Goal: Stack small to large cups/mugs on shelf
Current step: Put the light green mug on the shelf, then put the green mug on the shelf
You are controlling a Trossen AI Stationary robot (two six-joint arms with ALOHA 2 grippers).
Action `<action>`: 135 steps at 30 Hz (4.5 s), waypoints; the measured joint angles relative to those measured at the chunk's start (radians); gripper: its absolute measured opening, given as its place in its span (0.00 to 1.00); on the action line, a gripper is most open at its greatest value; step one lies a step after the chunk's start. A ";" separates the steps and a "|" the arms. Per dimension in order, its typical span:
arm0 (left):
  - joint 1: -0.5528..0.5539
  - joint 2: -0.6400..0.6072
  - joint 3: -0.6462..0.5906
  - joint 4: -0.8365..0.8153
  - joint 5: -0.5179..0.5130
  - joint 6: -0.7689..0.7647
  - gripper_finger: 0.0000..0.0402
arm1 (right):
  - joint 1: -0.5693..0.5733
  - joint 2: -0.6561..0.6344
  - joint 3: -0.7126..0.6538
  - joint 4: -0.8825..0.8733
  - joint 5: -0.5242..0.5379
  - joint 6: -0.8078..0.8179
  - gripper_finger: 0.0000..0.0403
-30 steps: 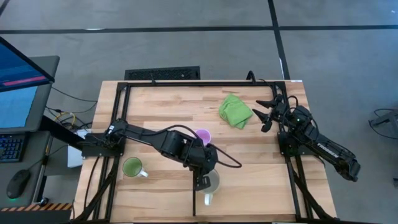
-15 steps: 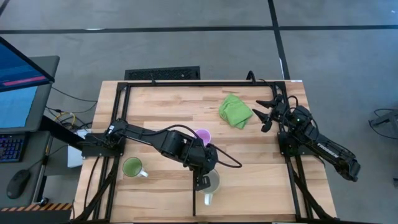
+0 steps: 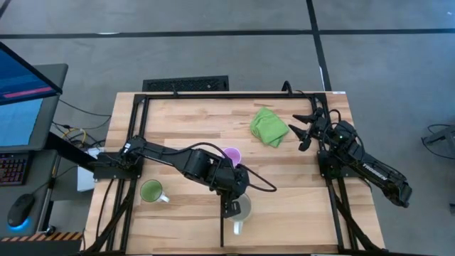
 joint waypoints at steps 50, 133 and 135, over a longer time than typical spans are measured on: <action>0.063 -0.174 0.045 -0.085 -0.292 0.216 0.41 | 0.000 0.000 0.000 0.007 0.000 0.000 0.62; 0.623 -1.573 -2.005 1.425 -0.161 0.615 0.41 | -0.048 0.000 0.000 -0.008 0.001 -0.071 0.62; 0.623 -1.573 -2.005 1.421 -0.149 0.611 0.41 | -0.048 0.000 0.000 -0.008 0.001 -0.071 0.62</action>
